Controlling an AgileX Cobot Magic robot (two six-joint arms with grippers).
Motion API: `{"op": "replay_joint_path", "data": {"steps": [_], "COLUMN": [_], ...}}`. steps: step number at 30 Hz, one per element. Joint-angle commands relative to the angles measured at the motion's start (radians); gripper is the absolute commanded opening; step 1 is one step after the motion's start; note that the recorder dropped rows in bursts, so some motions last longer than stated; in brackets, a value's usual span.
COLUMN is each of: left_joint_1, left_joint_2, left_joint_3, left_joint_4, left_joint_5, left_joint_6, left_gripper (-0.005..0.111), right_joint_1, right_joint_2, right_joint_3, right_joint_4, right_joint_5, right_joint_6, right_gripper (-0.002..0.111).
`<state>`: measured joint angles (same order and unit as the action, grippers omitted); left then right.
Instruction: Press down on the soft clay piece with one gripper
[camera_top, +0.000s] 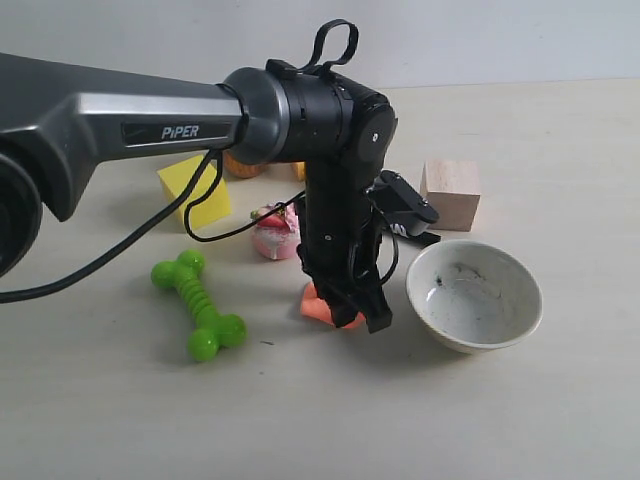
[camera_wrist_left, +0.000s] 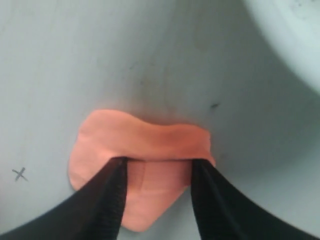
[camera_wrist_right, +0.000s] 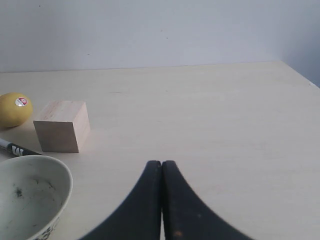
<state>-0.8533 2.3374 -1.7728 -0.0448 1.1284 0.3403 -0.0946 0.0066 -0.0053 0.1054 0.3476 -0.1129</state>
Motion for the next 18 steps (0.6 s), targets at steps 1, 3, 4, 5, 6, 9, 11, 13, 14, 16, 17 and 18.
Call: {"op": "replay_joint_path", "data": {"steps": [1, 3, 4, 5, 6, 9, 11, 13, 14, 16, 17, 18], "left_joint_1": [0.005, 0.005, 0.005, 0.005, 0.005, 0.005, 0.005, 0.005, 0.005, 0.005, 0.005, 0.005], "left_joint_2": [0.048, 0.048, 0.048, 0.046, 0.041, 0.027, 0.017, 0.01, 0.006, 0.002, 0.002, -0.002], "left_joint_3": [0.017, 0.017, 0.017, 0.017, 0.017, 0.017, 0.017, 0.017, 0.017, 0.017, 0.017, 0.017], "left_joint_4": [0.012, 0.019, 0.021, 0.024, 0.03, 0.035, 0.035, 0.035, 0.035, 0.035, 0.035, 0.035], "left_joint_5": [-0.028, -0.028, -0.028, -0.028, -0.028, -0.028, -0.028, -0.028, -0.028, -0.028, -0.028, -0.028], "left_joint_6": [-0.015, -0.025, -0.025, -0.025, -0.025, -0.025, -0.028, -0.028, -0.028, -0.029, -0.033, -0.032], "left_gripper": [0.06, 0.054, 0.05, 0.045, 0.041, 0.036, 0.036, 0.036, 0.036, 0.036, 0.036, 0.036], "right_joint_1": [0.002, 0.002, 0.002, 0.002, 0.002, 0.002, 0.002, 0.002, 0.002, 0.002, 0.002, 0.002], "right_joint_2": [-0.007, -0.007, -0.007, -0.007, -0.007, -0.007, -0.007, -0.007, -0.007, -0.007, -0.007, -0.007], "right_joint_3": [0.005, 0.005, 0.005, 0.005, 0.005, 0.005, 0.005, 0.005, 0.005, 0.005, 0.005, 0.005], "right_joint_4": [-0.001, -0.001, -0.001, -0.001, -0.001, -0.001, -0.001, -0.001, -0.001, -0.001, -0.001, -0.001], "right_joint_5": [-0.014, -0.014, -0.014, -0.014, -0.014, -0.014, -0.014, -0.014, -0.014, -0.014, -0.014, -0.014], "right_joint_6": [-0.006, -0.006, -0.006, -0.006, -0.006, -0.006, -0.006, -0.006, -0.006, -0.006, -0.006, -0.006], "right_gripper": [0.0, 0.0, 0.0, 0.0, 0.0, 0.0, 0.0, 0.0, 0.0, 0.0, 0.0, 0.0]}}
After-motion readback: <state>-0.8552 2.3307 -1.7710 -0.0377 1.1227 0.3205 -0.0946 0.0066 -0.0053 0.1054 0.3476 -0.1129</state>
